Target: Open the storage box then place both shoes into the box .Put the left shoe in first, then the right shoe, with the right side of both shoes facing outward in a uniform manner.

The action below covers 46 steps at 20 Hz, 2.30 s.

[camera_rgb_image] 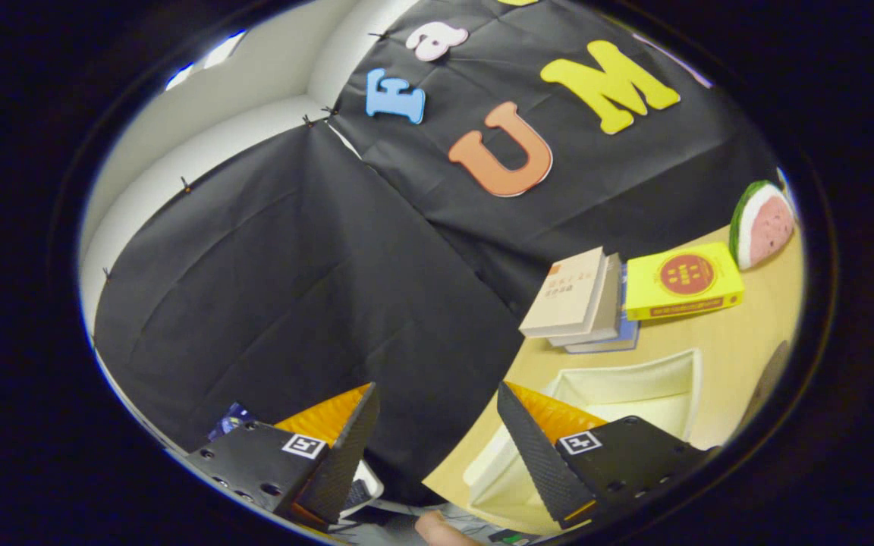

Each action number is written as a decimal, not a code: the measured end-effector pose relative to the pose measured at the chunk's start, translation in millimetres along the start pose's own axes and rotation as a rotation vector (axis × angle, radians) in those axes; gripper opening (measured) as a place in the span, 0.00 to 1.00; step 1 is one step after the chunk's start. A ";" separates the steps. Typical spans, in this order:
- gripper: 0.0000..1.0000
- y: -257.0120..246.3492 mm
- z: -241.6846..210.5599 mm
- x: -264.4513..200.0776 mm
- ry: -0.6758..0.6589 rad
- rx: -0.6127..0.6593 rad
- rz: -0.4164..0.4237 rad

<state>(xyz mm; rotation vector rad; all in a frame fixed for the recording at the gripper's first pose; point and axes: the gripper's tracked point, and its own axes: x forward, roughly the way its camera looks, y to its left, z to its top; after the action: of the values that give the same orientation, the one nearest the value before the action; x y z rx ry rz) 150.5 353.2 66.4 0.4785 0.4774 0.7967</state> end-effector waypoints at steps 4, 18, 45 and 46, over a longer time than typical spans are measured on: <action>0.95 -70.5 -3.0 -55.9 -0.033 -0.121 -0.226; 0.95 -280.6 -51.0 -177.8 0.232 -0.186 -0.788; 0.01 -385.9 -137.3 -186.2 0.534 0.158 -0.845; 0.01 -387.5 -135.7 -185.9 0.521 0.167 -0.846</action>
<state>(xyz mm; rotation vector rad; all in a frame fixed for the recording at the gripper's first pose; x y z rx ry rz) 175.6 6.6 -220.6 0.1737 1.1405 0.0435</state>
